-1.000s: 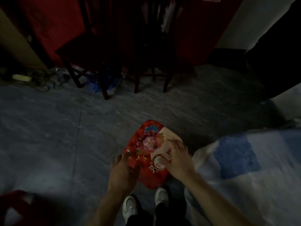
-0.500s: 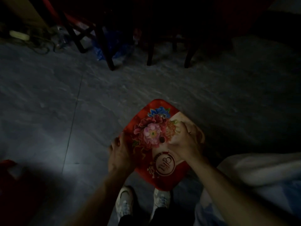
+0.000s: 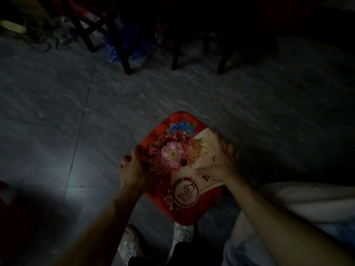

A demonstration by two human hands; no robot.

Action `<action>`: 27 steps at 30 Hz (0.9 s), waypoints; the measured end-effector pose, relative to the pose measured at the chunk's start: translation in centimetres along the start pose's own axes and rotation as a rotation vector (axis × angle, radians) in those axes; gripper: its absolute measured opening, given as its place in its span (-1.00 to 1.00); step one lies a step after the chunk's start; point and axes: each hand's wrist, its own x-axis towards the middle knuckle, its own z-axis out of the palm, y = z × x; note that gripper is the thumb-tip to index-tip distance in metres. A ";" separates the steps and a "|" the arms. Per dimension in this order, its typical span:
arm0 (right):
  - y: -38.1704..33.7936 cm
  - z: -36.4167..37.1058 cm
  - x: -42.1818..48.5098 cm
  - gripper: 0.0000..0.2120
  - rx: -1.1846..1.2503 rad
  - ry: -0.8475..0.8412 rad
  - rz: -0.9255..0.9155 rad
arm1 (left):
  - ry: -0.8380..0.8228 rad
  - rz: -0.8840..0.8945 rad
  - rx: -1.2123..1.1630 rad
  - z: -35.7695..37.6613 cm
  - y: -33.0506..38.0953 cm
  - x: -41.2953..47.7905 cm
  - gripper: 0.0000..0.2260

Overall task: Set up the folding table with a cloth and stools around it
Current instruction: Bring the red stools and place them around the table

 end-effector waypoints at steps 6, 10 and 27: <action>-2.5 -0.1 -1.0 0.41 0.013 0.067 -0.050 | 0.088 0.018 -0.074 -2.3 -1.1 -0.6 0.02; -6.2 -1.2 -3.2 0.42 0.034 0.062 -0.102 | 0.138 0.024 -0.101 -6.9 -2.2 -2.0 0.02; -32.0 -12.4 -31.6 0.31 -0.081 0.130 -0.344 | 0.401 -0.061 -0.192 -39.0 -7.1 -19.8 0.03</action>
